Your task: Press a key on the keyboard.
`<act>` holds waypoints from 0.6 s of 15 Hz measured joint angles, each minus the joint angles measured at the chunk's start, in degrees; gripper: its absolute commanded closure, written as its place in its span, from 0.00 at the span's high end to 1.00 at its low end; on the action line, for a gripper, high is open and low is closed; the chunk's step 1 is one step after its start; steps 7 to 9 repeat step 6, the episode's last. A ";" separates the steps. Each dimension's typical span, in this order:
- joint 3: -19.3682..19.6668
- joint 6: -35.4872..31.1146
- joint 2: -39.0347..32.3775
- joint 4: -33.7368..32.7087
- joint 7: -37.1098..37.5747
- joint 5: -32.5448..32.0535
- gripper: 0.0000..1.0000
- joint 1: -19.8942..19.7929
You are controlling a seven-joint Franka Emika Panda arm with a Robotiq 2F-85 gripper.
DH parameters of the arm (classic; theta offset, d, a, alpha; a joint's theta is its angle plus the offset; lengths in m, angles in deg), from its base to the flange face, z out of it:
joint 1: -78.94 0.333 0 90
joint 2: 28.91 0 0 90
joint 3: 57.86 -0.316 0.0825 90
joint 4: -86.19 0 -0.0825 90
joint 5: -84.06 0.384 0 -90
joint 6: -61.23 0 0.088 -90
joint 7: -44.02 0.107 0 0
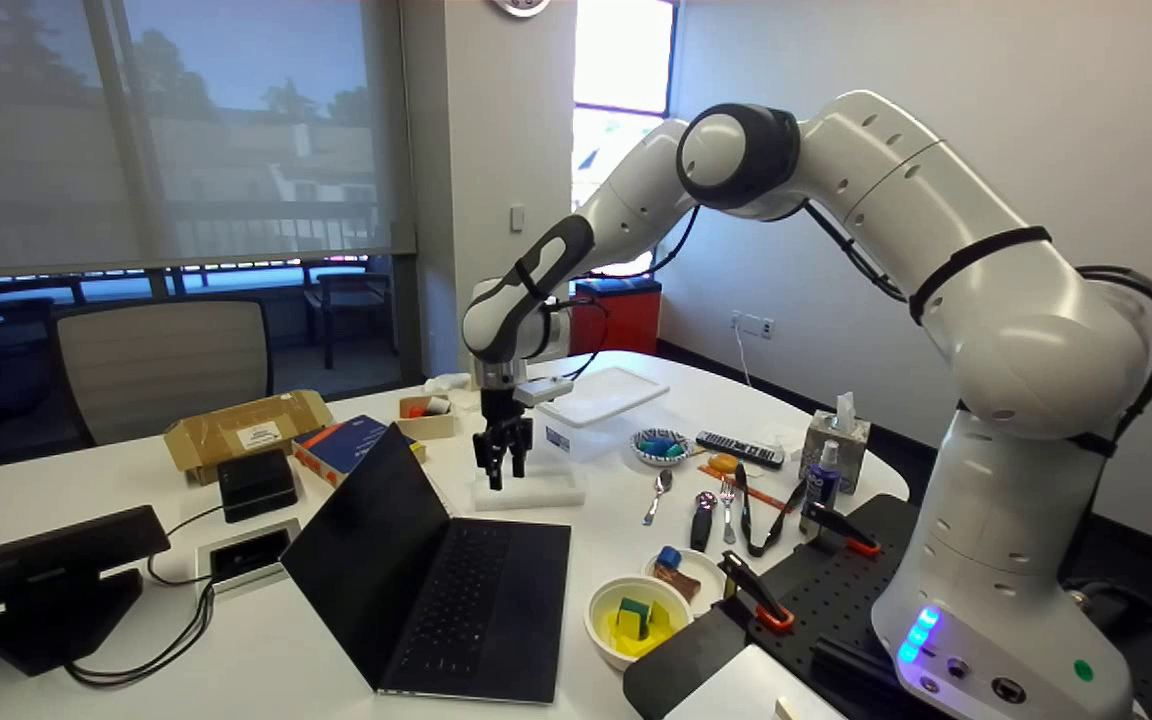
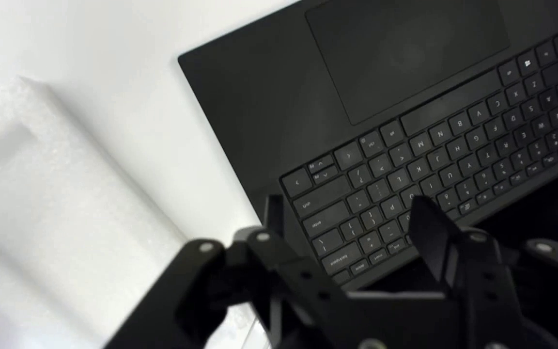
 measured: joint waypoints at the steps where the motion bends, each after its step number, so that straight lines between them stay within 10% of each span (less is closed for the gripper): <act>1: 0.00 -0.17 1.24 1.45 0.00 0.15 1.00 -0.40; 9: 0.03 -4.13 7.44 8.93 0.30 1.52 1.00 -1.23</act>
